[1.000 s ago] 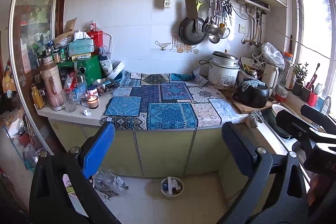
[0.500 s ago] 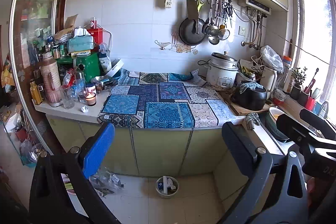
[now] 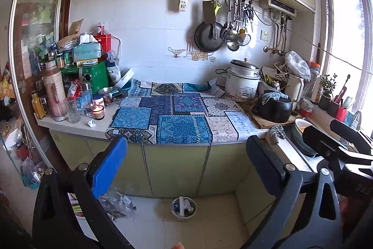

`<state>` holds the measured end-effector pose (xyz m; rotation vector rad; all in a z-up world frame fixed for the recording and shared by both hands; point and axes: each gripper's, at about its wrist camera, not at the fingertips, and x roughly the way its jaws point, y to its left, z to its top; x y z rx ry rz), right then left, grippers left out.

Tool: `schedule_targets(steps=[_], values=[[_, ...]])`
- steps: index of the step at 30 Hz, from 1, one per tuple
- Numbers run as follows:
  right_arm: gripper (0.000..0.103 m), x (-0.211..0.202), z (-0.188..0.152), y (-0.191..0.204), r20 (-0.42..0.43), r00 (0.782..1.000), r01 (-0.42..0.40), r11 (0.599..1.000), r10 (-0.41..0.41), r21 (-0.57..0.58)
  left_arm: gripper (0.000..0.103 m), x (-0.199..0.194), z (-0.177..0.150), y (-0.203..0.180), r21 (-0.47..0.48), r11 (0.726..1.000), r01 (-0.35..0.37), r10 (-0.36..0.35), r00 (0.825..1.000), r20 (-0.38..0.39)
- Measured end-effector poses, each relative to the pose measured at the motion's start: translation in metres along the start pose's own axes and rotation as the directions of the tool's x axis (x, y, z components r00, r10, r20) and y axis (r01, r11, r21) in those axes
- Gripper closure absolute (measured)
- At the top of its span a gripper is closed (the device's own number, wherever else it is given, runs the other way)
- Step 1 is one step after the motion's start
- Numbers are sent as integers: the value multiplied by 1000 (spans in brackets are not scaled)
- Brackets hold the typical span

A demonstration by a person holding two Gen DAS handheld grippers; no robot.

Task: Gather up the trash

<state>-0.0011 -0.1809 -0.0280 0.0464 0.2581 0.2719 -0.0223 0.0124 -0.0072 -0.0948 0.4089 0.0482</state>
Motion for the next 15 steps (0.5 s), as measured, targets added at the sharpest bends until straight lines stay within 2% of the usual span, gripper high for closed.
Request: schedule_targets(steps=[15], values=[[0,-3,0,-8,-3,1000,7,1000,-7,8,1,-6,-1,-1,15,1000,20,-20,1000,-3]])
